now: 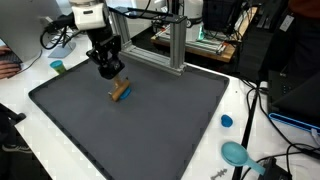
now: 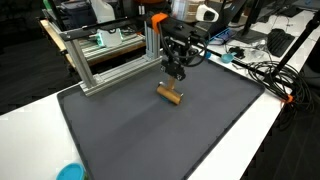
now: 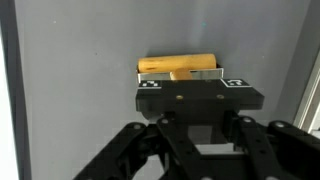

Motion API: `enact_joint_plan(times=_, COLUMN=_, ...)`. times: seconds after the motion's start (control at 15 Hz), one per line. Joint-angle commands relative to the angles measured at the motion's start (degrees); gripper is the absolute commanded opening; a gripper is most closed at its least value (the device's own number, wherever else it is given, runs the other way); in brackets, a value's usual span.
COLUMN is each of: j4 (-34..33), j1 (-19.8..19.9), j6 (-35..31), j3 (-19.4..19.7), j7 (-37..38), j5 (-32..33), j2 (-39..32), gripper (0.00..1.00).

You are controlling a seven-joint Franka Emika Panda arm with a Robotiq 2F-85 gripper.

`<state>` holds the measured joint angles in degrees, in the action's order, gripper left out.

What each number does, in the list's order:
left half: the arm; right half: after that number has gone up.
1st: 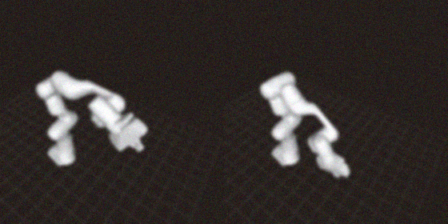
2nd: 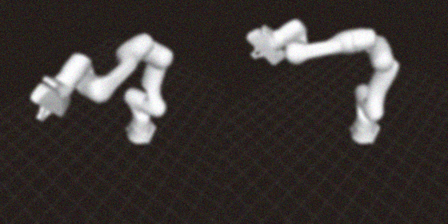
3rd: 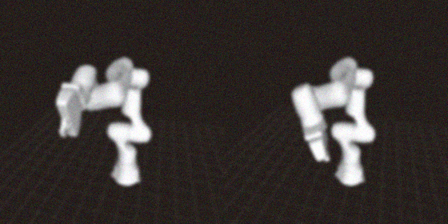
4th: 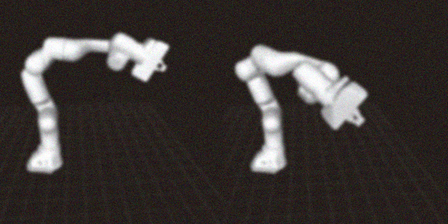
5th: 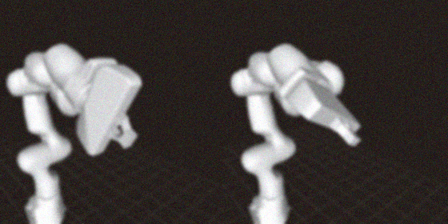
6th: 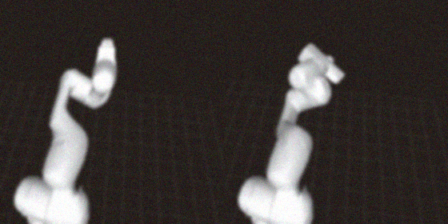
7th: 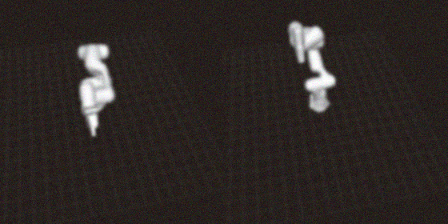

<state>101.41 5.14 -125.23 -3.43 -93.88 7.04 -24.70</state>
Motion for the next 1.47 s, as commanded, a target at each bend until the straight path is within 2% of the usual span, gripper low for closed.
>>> enact_joint_plan(times=0.0, j4=0.9, j1=4.2, j6=0.8, j3=-2.9, j7=-9.2, j5=-9.4, j2=-1.9, gripper=0.21)
enact_joint_plan(times=0.2, j4=0.8, j1=5.8, j6=0.7, j3=-2.4, j7=-13.9, j5=-13.6, j2=-2.6, gripper=0.21)
enact_joint_plan(times=0.33, j4=0.9, j1=5.8, j6=0.3, j3=-1.4, j7=-13.8, j5=-14.1, j2=-2.8, gripper=0.21)
enact_joint_plan(times=0.4, j4=-0.1, j1=4.9, j6=0.7, j3=-0.7, j7=-12.2, j5=-12.4, j2=-0.3, gripper=0.21)
enact_joint_plan(times=0.47, j4=-0.2, j1=5.0, j6=0.7, j3=-0.6, j7=-12.3, j5=-12.5, j2=-0.2, gripper=0.46)
enact_joint_plan(times=0.53, j4=-0.2, j1=4.9, j6=0.7, j3=-0.5, j7=-12.3, j5=-12.5, j2=-0.2, gripper=0.46)
enact_joint_plan(times=0.6, j4=-0.2, j1=4.8, j6=0.7, j3=-0.5, j7=-12.2, j5=-12.5, j2=-0.2, gripper=0.21)
enact_joint_plan(times=0.73, j4=-0.1, j1=4.7, j6=0.7, j3=-0.6, j7=-12.8, j5=-12.2, j2=-0.5, gripper=0.21)
enact_joint_plan(times=1.0, j4=-0.4, j1=5.9, j6=3.7, j3=-2.6, j7=-16.4, j5=-16.9, j2=-1.7, gripper=0.21)
enact_joint_plan(times=1.2, j4=-0.7, j1=5.7, j6=5.2, j3=-2.7, j7=-16.3, j5=-19.6, j2=-1.9, gripper=0.21)
enact_joint_plan(times=1.4, j4=1.4, j1=5.7, j6=4.9, j3=-2.5, j7=-14.2, j5=-21.5, j2=4.2, gripper=0.21)
